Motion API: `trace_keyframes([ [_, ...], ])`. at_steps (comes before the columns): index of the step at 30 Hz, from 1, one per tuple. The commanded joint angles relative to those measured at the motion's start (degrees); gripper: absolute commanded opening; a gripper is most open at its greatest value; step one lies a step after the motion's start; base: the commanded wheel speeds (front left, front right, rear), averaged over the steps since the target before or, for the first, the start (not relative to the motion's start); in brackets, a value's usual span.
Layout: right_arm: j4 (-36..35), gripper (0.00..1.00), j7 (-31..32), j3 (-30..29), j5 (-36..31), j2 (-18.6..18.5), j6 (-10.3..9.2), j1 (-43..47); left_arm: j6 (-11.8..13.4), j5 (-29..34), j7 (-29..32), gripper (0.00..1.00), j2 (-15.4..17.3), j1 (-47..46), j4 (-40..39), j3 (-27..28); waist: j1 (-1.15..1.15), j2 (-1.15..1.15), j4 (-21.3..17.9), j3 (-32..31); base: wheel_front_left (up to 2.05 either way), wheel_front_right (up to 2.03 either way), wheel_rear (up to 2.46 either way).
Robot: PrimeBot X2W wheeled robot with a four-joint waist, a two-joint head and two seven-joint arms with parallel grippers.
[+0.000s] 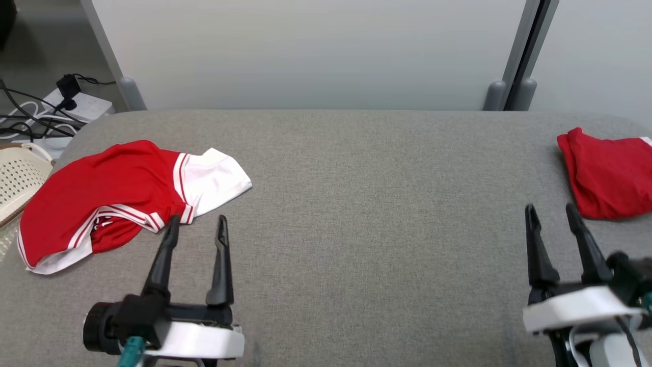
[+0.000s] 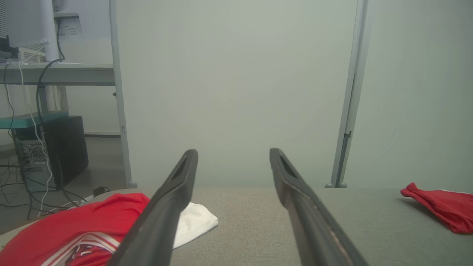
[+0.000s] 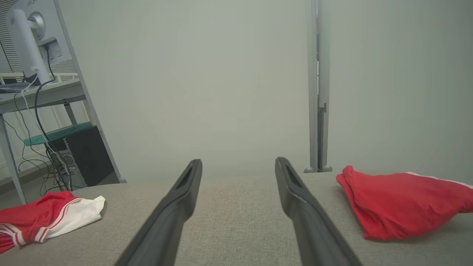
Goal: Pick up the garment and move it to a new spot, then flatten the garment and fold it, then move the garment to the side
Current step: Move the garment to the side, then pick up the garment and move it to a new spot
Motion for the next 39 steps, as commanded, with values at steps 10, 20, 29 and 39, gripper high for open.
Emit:
trace_keyframes([
  [10,-7.76,1.00,-0.35,0.66,-0.72,0.96,0.08,8.27,0.27,0.25,-0.17,1.00,0.21,3.31,-1.68,1.02,0.00,0.00,0.07,-2.27,0.00,0.00,0.00],
  [20,-7.68,1.00,-0.35,1.67,-1.27,1.25,0.08,10.79,-0.16,0.70,-0.17,1.00,0.21,4.27,0.29,1.36,0.00,0.00,-0.73,-2.35,0.00,0.00,0.00],
  [29,-7.41,1.00,-0.35,1.60,-1.54,1.40,0.08,10.62,-0.69,0.84,-0.17,1.00,0.20,4.04,1.98,1.31,0.00,0.00,-0.66,-2.22,0.00,0.00,0.00],
  [39,-6.94,1.00,-0.35,1.73,-1.60,1.46,0.08,10.56,-1.23,0.79,-0.17,1.00,0.20,3.96,3.44,1.42,0.00,0.00,-0.48,-2.21,0.00,0.00,0.00],
])
